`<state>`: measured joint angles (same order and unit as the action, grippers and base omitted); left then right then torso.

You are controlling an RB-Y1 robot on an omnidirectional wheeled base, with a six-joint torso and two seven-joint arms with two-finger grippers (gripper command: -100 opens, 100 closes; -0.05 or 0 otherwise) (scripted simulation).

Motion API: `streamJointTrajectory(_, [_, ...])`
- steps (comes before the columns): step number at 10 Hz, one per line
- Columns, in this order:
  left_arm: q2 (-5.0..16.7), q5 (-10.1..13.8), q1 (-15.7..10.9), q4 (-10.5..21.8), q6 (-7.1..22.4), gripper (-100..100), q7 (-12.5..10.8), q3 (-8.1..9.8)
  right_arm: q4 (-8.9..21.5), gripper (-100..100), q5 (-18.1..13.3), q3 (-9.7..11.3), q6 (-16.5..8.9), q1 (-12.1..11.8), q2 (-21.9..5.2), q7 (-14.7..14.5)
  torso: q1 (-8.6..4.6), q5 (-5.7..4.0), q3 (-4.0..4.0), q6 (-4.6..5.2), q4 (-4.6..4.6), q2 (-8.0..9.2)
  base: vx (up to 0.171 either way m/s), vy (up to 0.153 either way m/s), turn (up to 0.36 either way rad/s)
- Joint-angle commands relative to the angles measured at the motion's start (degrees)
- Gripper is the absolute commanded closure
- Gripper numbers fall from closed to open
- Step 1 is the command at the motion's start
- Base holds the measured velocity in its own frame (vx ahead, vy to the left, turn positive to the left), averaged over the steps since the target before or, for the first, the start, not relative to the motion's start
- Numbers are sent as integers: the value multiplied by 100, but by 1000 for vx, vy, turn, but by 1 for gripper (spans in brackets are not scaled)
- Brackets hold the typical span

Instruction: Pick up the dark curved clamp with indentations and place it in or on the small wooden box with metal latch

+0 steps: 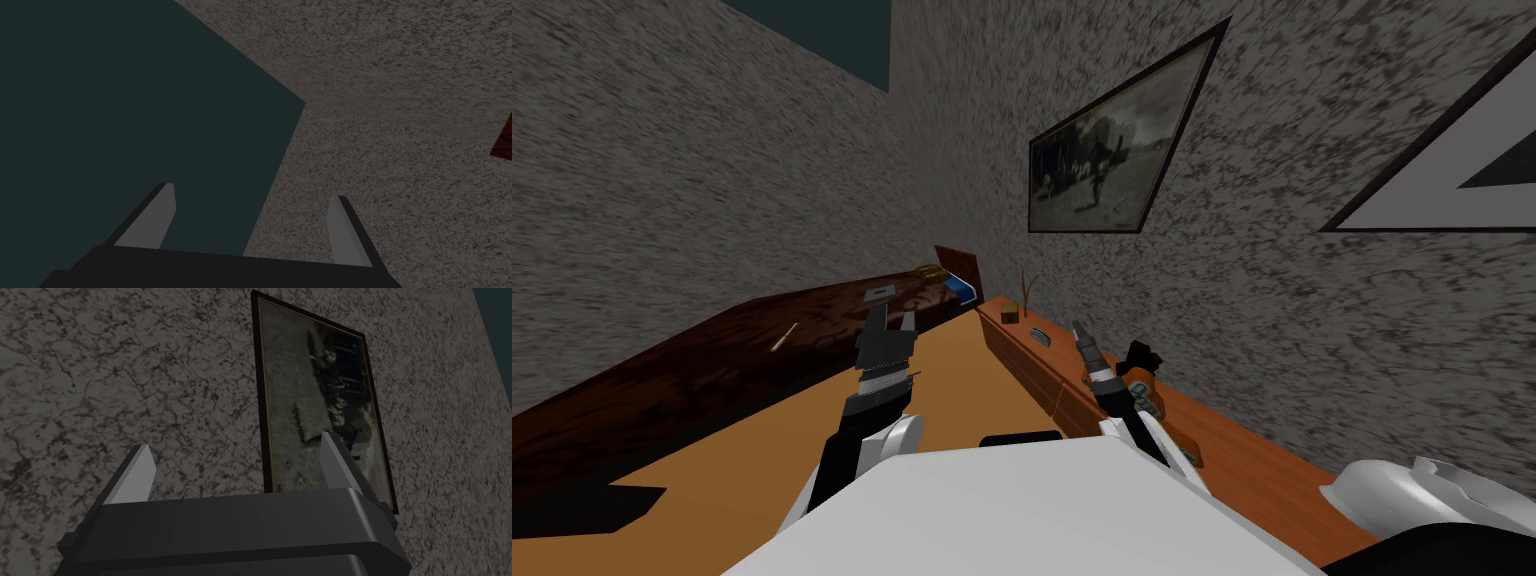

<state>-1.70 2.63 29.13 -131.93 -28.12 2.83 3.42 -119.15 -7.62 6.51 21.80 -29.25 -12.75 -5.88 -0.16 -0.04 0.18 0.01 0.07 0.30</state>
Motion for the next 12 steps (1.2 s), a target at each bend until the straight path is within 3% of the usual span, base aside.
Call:
streamJointTrajectory(1, [0,0,0,0,0,0,0,0,286,-100,-182,251,64,8,-197,-29,0,0,0,0,0,0,-73,-55,-44])
streamJointTrajectory(2, [0,0,0,0,0,0,0,0,522,-100,-313,386,98,-17,-325,-55,-5,-1,-1,-1,0,-1,-91,-59,-23])
streamJointTrajectory(3, [0,0,0,0,0,0,0,0,522,-100,-313,435,98,-17,-325,-55,-6,-2,2,-1,1,4,-64,-37,-3])
streamJointTrajectory(6, [0,0,0,0,0,0,0,0,1134,-100,-718,982,194,-42,-722,-135,11,2,-6,-1,-2,-11,-41,-19,19])
streamJointTrajectory(7, [0,0,0,0,0,0,0,0,1222,-100,-718,982,194,-42,-722,-135,11,2,-8,-2,-3,-14,-20,-13,15])
streamJointTrajectory(8, [0,0,0,0,0,0,0,0,1405,-100,-854,1157,224,-32,-862,-163,13,2,-12,-3,-3,-22,-7,-3,47])
streamJointTrajectory(9, [0,0,0,0,0,0,0,0,1481,-100,-854,1157,224,-32,-862,-163,15,3,-14,-2,-5,-26,0,-1,19])
streamJointTrajectory(12, [0,0,1,0,0,0,0,0,1976,-100,-1121,1492,279,20,-1169,-218,20,5,-20,-2,-7,-35,12,7,56])
